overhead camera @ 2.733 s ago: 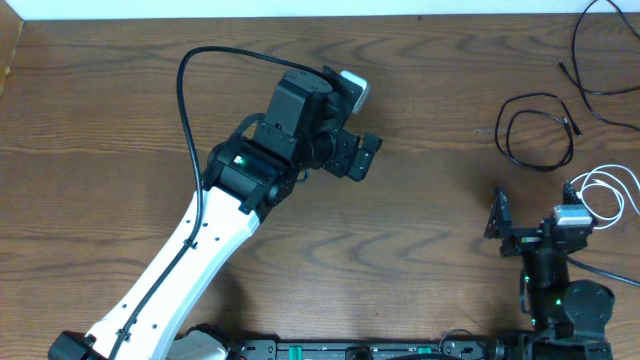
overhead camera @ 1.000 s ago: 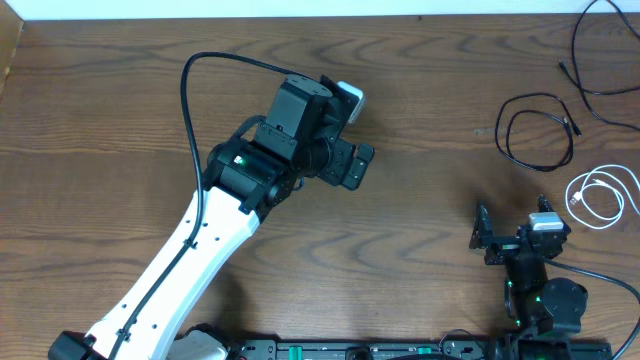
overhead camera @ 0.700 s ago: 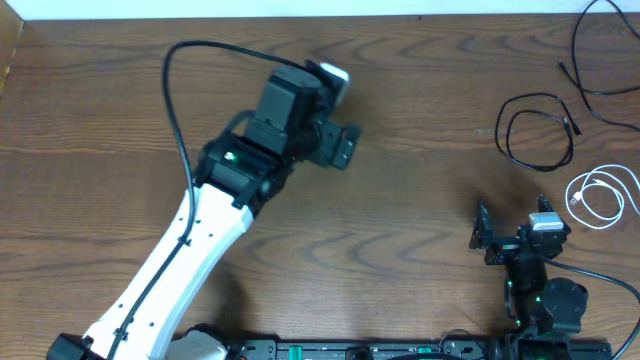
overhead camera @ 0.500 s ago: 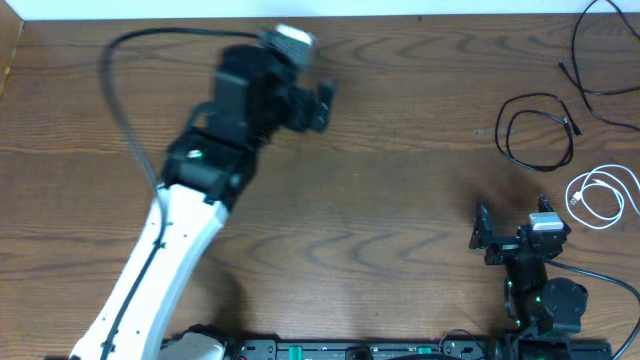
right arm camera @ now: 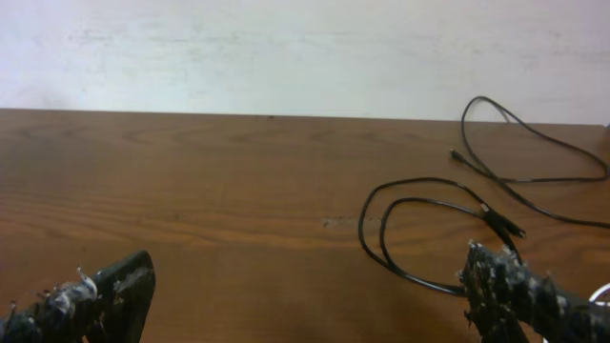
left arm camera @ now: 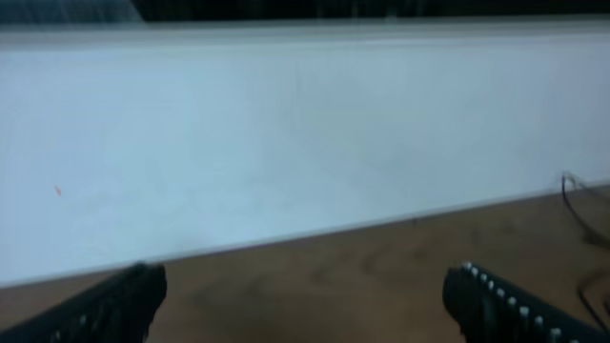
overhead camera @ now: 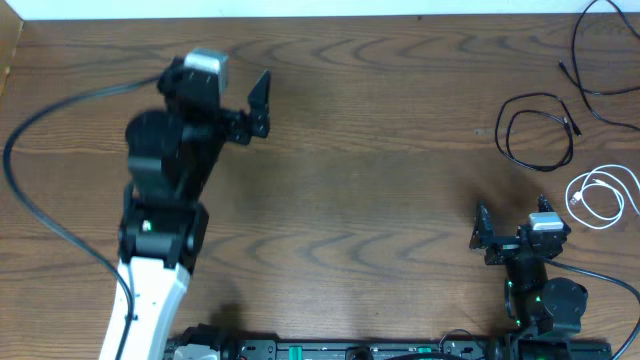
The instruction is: Untangle cables
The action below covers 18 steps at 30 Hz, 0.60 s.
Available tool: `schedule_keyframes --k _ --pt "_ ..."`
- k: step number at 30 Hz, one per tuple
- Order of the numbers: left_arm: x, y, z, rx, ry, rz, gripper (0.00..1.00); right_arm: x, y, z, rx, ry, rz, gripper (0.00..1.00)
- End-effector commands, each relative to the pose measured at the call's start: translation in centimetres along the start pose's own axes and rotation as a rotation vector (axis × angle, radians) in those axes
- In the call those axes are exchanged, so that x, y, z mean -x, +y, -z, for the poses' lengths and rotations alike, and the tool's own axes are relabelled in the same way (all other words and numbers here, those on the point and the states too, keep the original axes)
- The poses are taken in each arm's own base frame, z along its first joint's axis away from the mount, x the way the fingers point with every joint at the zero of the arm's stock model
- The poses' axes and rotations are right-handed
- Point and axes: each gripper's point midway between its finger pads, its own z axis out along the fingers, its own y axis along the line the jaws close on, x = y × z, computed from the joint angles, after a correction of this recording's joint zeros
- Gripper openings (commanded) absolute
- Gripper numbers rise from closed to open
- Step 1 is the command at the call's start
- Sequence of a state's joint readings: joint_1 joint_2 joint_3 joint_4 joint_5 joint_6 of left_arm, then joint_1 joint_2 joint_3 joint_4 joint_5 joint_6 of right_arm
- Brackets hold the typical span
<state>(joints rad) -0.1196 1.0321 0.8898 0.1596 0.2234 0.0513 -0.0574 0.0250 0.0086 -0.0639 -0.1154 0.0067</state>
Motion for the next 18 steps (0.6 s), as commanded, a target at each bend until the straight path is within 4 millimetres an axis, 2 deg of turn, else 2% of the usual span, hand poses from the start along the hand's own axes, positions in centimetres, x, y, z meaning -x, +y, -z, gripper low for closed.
schedule_keyframes --k 1,8,18 --pt "-1.6 0.4 1.5 0.01 -0.045 -0.016 0.98 -0.3 0.1 0.0 0.005 0.008 -0.004 0.99" --pt "-5.9 1.6 4.3 0.069 -0.036 -0.011 0.98 -0.3 0.1 0.0 0.005 0.008 -0.004 0.99" --pt "-8.2 2.7 9.0 0.144 -0.108 -0.024 0.98 -0.3 0.1 0.0 0.005 0.008 -0.004 0.99"
